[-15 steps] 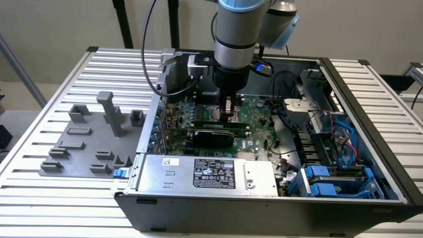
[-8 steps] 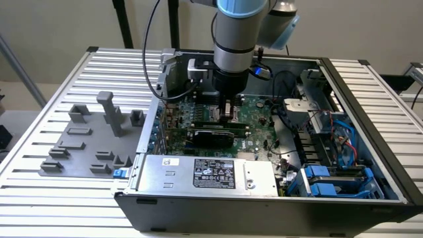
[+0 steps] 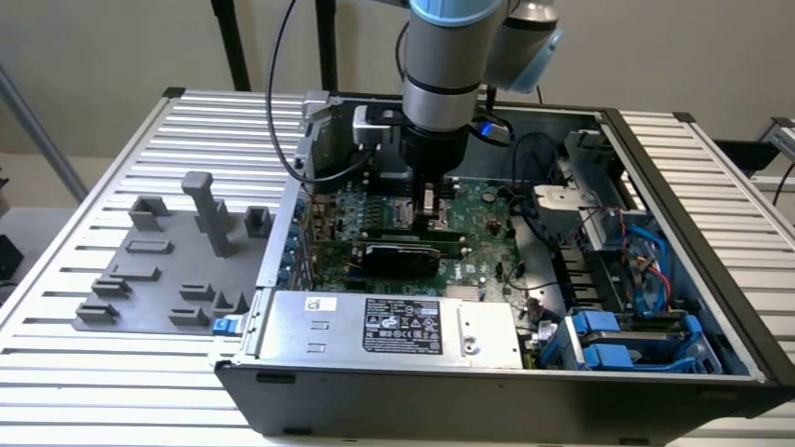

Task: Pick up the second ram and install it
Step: 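Press down the second ram until it locks into place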

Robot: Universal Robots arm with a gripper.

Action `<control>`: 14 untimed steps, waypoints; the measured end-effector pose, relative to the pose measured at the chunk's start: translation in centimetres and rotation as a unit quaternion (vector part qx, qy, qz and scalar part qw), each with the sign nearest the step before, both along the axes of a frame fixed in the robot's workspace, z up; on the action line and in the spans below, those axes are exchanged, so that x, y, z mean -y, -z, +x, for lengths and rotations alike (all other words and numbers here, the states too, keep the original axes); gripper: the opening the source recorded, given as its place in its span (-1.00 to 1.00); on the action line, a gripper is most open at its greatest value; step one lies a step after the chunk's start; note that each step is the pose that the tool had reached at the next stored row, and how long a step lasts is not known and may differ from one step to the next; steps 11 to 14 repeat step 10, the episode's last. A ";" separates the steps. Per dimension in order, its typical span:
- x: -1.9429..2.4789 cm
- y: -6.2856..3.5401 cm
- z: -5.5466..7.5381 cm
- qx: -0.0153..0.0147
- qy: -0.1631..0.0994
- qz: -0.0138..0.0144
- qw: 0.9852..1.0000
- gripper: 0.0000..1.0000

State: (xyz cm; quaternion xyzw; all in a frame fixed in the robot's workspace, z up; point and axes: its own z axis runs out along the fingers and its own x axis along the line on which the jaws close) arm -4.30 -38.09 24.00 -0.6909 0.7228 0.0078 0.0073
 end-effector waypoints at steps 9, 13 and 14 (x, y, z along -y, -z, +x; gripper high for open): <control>0.00 -0.95 0.1 -0.001 0.000 0.000 1.000 -0.79; 0.00 -0.95 0.1 -0.001 0.000 0.000 1.000 -0.79; 0.00 -0.95 0.1 -0.001 0.000 0.000 1.000 -0.79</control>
